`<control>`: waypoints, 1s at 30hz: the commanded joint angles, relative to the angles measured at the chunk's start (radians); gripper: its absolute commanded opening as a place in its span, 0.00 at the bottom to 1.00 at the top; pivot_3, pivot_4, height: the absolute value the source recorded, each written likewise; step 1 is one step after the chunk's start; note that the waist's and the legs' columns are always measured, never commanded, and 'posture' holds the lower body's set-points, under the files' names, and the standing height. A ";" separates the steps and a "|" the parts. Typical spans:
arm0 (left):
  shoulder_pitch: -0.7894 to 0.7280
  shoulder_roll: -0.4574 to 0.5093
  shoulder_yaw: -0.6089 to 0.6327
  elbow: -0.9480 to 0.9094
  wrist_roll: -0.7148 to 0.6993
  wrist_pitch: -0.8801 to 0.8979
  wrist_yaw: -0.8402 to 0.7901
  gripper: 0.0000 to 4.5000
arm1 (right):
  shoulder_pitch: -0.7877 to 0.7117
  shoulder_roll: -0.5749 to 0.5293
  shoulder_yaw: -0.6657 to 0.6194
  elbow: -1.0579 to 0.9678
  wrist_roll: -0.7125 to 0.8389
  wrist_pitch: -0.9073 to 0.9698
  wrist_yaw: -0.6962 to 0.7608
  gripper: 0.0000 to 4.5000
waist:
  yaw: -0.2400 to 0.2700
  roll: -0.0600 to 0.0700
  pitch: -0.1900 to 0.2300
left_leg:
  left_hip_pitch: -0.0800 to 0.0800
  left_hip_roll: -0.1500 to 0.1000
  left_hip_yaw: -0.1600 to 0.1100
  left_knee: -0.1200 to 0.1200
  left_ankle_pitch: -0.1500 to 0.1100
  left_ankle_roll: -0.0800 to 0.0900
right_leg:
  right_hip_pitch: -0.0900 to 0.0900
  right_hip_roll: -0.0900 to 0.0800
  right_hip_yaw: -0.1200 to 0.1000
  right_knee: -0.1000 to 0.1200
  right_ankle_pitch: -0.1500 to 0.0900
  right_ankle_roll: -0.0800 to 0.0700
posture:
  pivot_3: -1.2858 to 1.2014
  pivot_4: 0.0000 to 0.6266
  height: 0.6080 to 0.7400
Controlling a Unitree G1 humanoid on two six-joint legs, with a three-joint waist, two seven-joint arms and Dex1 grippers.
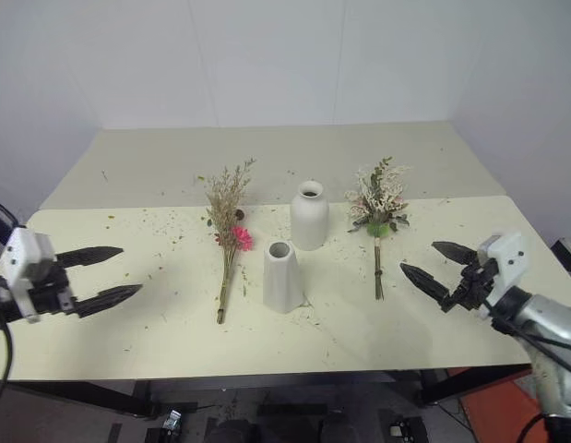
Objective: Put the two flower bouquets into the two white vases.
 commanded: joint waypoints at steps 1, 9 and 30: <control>-0.037 0.048 0.023 0.038 -0.030 -0.025 -0.099 1.00 | -0.030 -0.073 -0.042 -0.012 0.040 0.029 0.094 1.00 | 0.000 0.000 0.000 | 0.000 0.000 0.000 0.000 0.000 0.000 | 0.000 0.000 0.000 0.000 0.000 0.000 | 0.52 0.24 1.00; -0.199 0.104 -0.024 0.100 -0.070 0.024 -0.181 1.00 | -0.040 -0.198 -0.092 -0.030 0.084 0.083 0.237 1.00 | 0.001 -0.002 0.002 | -0.001 0.001 0.000 0.000 0.000 0.000 | -0.001 0.000 -0.001 0.000 0.000 0.000 | 0.52 0.24 1.00; -0.673 -0.148 -0.533 0.006 0.066 0.706 0.344 1.00 | -0.171 -0.171 -0.031 -0.106 0.084 0.138 0.176 1.00 | 0.004 -0.008 0.006 | -0.004 -0.001 0.000 0.002 0.000 0.000 | -0.005 0.000 0.000 0.003 0.000 0.001 | 0.52 0.24 1.00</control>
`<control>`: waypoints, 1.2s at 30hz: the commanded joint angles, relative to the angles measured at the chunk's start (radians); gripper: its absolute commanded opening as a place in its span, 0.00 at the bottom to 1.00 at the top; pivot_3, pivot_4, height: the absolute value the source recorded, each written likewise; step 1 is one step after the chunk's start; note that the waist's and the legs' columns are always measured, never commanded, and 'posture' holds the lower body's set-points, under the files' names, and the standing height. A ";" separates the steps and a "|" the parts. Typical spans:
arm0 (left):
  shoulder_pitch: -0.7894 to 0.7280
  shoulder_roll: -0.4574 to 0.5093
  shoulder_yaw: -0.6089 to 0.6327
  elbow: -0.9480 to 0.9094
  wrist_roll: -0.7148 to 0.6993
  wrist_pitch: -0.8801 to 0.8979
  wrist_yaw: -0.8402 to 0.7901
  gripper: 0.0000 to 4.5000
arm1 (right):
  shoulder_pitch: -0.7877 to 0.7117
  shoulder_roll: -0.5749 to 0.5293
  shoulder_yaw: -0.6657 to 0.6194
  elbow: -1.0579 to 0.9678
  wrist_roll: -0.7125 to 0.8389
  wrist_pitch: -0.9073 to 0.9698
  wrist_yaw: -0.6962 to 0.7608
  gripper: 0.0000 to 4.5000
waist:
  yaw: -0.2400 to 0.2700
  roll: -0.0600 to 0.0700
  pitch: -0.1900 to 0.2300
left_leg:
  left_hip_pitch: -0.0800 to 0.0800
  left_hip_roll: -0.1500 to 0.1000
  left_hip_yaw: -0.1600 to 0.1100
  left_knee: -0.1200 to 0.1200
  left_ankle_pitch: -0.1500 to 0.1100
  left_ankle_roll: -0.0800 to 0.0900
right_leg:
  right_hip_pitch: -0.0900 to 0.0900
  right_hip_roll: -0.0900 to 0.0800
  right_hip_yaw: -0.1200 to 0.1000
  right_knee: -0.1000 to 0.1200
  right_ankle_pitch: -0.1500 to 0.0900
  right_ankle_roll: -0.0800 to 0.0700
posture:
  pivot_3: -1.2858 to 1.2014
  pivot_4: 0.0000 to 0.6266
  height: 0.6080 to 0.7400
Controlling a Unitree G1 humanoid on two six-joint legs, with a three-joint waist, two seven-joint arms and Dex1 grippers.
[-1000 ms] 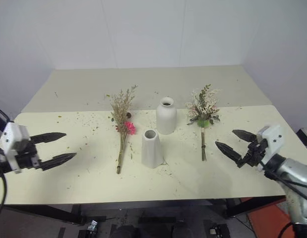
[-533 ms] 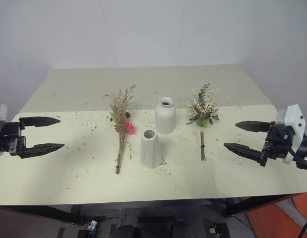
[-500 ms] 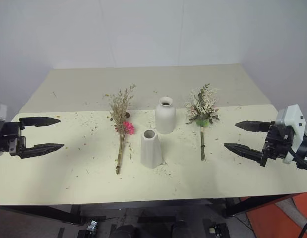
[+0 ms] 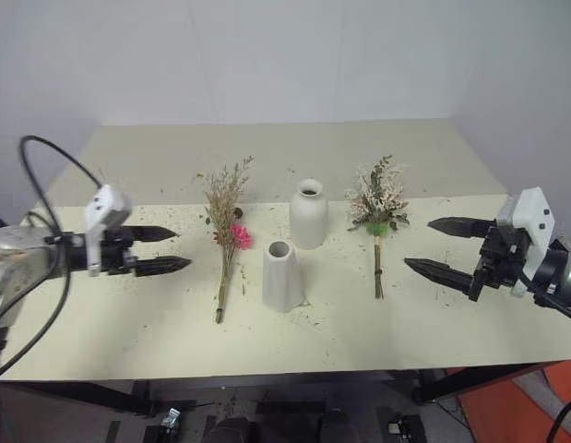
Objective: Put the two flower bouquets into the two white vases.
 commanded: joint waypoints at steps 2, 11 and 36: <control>-0.181 -0.119 -0.155 0.056 0.087 0.264 0.184 1.00 | -0.076 -0.026 0.015 -0.022 0.022 0.006 0.024 1.00 | 0.000 0.000 0.000 | 0.000 0.000 0.000 0.000 0.000 0.000 | 0.000 0.000 0.000 0.000 0.000 0.000 | 0.52 0.24 1.00; -0.313 -0.282 -0.314 0.306 0.267 0.251 0.315 1.00 | -0.125 -0.022 0.031 -0.036 0.027 0.011 0.045 1.00 | -0.006 -0.001 0.000 | -0.001 0.000 0.000 0.001 0.000 0.000 | -0.002 0.000 0.001 0.001 0.000 0.000 | 0.52 0.24 1.00; -0.322 -0.307 -0.223 0.366 0.311 0.235 0.338 0.01 | -0.216 0.017 0.149 0.041 -0.023 -0.007 0.070 1.00 | -0.002 -0.001 0.000 | -0.002 -0.001 0.000 0.002 0.000 0.000 | -0.003 0.000 0.001 0.002 0.000 0.000 | 0.52 0.24 1.00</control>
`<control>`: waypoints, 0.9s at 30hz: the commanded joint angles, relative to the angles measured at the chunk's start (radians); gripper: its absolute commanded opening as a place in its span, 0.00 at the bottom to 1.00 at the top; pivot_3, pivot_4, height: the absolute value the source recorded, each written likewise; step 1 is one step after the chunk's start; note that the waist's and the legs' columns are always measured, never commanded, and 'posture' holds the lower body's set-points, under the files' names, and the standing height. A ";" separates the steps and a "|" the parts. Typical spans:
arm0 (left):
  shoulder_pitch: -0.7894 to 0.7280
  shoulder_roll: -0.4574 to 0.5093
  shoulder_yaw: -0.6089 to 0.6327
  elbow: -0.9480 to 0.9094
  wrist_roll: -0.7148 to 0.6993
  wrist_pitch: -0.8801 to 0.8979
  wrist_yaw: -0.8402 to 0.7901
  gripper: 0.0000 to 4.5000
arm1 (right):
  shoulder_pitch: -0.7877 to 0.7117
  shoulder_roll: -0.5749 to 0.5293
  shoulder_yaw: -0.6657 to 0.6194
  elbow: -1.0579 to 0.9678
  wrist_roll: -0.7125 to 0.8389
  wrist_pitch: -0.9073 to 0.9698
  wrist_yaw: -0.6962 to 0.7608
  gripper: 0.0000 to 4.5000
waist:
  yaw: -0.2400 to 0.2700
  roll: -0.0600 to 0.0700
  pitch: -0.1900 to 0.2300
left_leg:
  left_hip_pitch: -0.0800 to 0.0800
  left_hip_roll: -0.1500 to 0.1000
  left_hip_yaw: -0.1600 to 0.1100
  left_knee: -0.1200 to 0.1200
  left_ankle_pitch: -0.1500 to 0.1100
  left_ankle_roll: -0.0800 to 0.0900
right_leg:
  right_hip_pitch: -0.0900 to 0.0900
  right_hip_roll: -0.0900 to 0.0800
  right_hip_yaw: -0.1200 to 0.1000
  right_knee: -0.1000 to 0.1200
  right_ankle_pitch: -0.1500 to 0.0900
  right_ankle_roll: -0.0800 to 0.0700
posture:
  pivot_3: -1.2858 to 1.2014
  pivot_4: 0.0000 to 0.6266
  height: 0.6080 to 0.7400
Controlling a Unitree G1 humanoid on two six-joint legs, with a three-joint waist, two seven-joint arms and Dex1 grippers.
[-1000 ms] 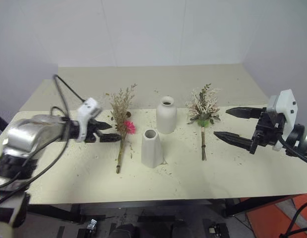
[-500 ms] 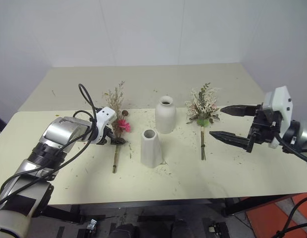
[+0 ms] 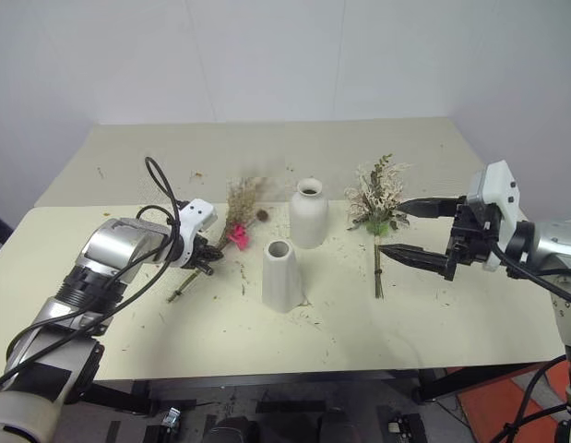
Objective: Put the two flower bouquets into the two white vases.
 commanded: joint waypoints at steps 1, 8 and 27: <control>-0.020 0.011 0.064 0.000 0.015 -0.018 0.026 0.01 | -0.019 0.000 -0.010 -0.011 -0.001 -0.015 0.004 1.00 | 0.000 0.000 0.000 | 0.000 0.000 0.000 0.000 0.000 0.000 | 0.000 0.000 0.000 0.000 0.000 0.000 | 0.52 0.24 1.00; -0.016 0.000 0.204 -0.015 -0.007 -0.130 0.068 0.01 | -0.023 0.002 -0.010 -0.003 -0.006 -0.017 0.006 1.00 | 0.001 0.000 0.000 | 0.000 0.000 0.000 0.000 0.000 0.000 | 0.000 0.000 0.000 0.000 0.000 0.000 | 0.52 0.24 1.00; -0.330 -0.325 0.454 0.315 -0.202 -0.799 -0.135 0.01 | -0.034 0.085 -0.011 -0.036 -0.015 0.002 -0.119 1.00 | 0.007 0.000 0.000 | -0.003 -0.001 0.000 0.003 0.001 -0.001 | -0.001 -0.002 -0.002 0.000 0.001 0.001 | 0.52 0.24 1.00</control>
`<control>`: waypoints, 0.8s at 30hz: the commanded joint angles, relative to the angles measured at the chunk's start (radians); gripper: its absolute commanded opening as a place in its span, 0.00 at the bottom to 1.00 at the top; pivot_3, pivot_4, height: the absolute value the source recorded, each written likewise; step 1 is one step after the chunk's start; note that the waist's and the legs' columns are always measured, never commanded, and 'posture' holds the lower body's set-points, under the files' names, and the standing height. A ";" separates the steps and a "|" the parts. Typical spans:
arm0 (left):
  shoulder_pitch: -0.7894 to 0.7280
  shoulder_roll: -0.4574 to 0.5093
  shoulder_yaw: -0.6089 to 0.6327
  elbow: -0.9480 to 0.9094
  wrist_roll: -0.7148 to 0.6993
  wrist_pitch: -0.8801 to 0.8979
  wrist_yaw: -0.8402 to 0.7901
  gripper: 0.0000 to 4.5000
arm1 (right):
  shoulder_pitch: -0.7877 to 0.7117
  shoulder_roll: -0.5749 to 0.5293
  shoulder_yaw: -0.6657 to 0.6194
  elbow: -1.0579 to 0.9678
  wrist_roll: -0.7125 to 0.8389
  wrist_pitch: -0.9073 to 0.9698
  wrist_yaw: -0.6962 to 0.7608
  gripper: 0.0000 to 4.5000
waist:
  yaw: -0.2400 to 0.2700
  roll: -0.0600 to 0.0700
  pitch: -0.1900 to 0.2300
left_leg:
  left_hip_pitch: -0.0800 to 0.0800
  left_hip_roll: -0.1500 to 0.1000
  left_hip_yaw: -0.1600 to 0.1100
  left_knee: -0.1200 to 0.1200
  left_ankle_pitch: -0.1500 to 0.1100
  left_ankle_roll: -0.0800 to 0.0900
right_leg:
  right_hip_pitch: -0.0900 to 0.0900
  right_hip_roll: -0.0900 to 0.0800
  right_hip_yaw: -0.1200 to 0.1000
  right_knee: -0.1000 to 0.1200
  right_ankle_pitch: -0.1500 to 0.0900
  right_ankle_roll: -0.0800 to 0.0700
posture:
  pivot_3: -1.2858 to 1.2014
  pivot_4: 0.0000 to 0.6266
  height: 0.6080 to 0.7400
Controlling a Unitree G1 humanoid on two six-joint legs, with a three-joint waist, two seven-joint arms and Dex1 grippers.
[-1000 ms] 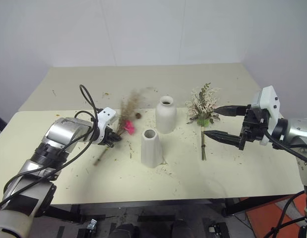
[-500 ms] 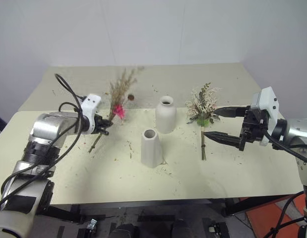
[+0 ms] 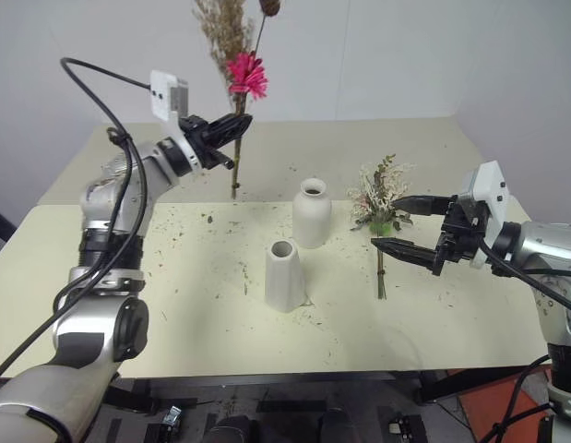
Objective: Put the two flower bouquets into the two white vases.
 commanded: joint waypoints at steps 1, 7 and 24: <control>-0.081 -0.037 0.029 0.073 -0.038 -0.103 -0.053 0.01 | -0.011 0.009 -0.030 -0.040 0.009 0.022 -0.059 1.00 | -0.002 0.000 0.000 | 0.000 0.000 0.000 0.000 0.000 0.000 | 0.000 0.000 0.000 0.000 0.000 0.000 | 0.52 0.24 1.00; -0.200 -0.118 0.041 0.255 -0.041 -0.224 -0.108 0.01 | 0.011 0.025 -0.053 -0.065 0.028 0.068 -0.130 1.00 | -0.003 0.000 0.000 | -0.001 0.000 0.000 0.000 0.000 0.000 | 0.000 0.000 0.000 0.001 0.000 0.000 | 0.52 0.24 1.00; -0.203 -0.272 0.032 0.500 0.061 -0.554 -0.043 0.01 | 0.115 0.031 -0.131 -0.160 0.068 0.087 -0.183 1.00 | -0.005 -0.001 0.000 | -0.001 0.000 0.000 0.002 0.000 0.001 | 0.000 0.001 0.000 0.000 0.000 0.001 | 0.52 0.24 1.00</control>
